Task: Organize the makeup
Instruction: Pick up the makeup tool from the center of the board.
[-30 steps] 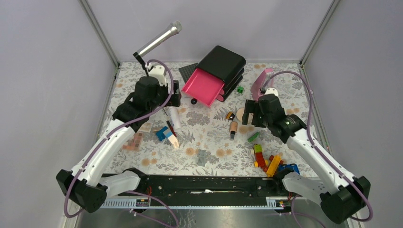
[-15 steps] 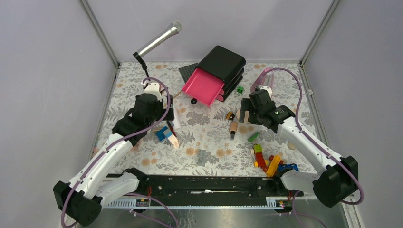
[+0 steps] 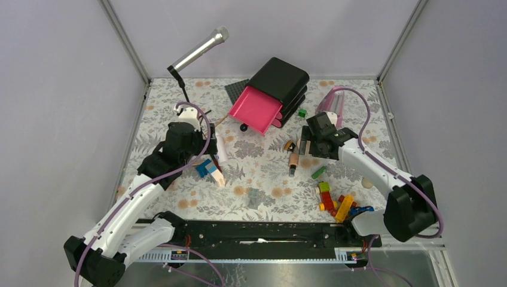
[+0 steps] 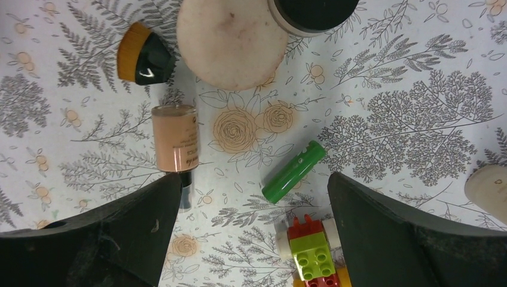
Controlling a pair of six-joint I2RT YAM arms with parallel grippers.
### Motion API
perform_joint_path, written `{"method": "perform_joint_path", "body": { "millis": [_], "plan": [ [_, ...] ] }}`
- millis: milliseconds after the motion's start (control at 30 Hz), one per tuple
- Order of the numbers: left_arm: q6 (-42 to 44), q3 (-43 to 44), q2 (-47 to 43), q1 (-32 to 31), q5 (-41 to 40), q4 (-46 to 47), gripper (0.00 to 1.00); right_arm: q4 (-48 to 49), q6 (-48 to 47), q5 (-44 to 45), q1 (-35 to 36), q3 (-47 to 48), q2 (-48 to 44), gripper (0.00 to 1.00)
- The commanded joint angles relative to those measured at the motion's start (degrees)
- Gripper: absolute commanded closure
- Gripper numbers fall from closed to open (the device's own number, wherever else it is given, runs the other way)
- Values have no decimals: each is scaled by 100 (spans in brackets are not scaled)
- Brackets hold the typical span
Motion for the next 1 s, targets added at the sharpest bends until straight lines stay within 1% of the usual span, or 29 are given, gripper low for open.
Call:
{"method": "perform_joint_path", "body": {
  "millis": [0, 133, 267, 367, 433, 600, 733, 800, 900, 967],
  "plan": [
    [18, -93, -202, 36, -60, 251, 1, 165, 259, 189, -129, 122, 295, 1],
    [19, -151, -260, 38, -43, 251, 1, 204, 315, 270, -478, 228, 501, 1],
    [36, -135, -214, 47, 11, 251, 1, 522, 257, -276, -922, 233, 566, 1],
    [37, -135, -185, 80, 71, 260, 1, 1136, 143, -982, -934, 83, 487, 1],
    [39, -129, -168, 120, 97, 269, 1, 1351, 114, -1370, -934, -22, 492, 1],
    [37, -135, -125, 204, 227, 286, 1, 1330, 95, -1466, -929, -43, 803, 1],
    [37, -126, -85, 242, 274, 287, 1, 1537, 104, -1910, -921, -121, 927, 10],
    [38, -130, -84, 246, 291, 287, 1, 1563, 172, -1847, -926, -139, 963, 11],
    [37, -135, -85, 250, 284, 287, 1, 1414, 424, -1127, -925, -115, 1012, 13],
    [37, -135, -77, 255, 301, 287, 1, 1347, 647, -665, -925, -124, 1027, 17]
  ]
}}
